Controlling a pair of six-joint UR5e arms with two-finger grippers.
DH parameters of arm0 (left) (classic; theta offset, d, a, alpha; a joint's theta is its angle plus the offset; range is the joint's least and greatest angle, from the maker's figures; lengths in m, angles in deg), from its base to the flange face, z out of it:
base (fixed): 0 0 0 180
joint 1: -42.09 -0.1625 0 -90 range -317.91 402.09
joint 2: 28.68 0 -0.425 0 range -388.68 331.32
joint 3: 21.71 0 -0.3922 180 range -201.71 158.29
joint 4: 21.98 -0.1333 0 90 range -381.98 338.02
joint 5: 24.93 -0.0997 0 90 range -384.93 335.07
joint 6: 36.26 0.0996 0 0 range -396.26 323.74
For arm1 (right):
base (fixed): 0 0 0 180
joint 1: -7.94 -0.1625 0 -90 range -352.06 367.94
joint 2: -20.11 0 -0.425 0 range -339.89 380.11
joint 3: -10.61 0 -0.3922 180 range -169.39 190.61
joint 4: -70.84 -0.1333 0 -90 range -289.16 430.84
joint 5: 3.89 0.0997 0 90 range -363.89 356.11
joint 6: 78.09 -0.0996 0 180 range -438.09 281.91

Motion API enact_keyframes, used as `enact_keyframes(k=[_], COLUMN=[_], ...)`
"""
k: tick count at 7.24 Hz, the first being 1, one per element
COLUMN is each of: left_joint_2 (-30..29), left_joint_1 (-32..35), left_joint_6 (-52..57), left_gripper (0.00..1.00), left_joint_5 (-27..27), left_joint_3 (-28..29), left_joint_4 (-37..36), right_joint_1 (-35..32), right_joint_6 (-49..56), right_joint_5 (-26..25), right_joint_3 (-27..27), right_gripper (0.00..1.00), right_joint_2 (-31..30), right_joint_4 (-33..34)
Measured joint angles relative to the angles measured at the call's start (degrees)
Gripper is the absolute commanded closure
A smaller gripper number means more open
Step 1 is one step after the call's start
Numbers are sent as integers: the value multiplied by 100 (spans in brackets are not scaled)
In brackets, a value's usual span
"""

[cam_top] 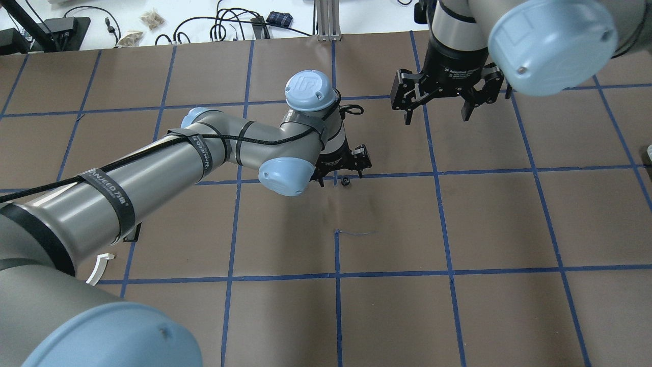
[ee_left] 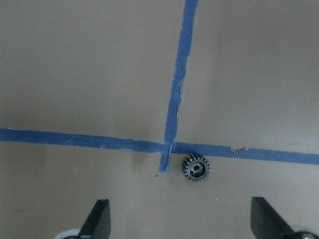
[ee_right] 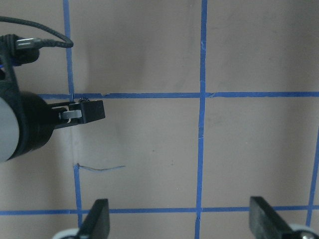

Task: Place bearing gear from tray to pile

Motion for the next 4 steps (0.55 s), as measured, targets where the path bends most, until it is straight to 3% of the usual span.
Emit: enact_keyframes(k=[1, 2, 4], left_joint_2=[-124, -214, -289], left_joint_1=[80, 136, 169], left_joint_6=[-87, -122, -200], left_gripper=[6, 29, 37], left_joint_5=[-132, -356, -494], left_joint_3=[35, 70, 132], left_joint_4=[-69, -145, -261], right_joint_1=[118, 187, 226], right_joint_6=[93, 140, 158], right_joint_5=[46, 64, 71], right_joint_3=[-29, -24, 0], right_gripper=[0, 0, 0], right_joint_2=[-131, -254, -384], right_joint_4=[-138, -217, -238])
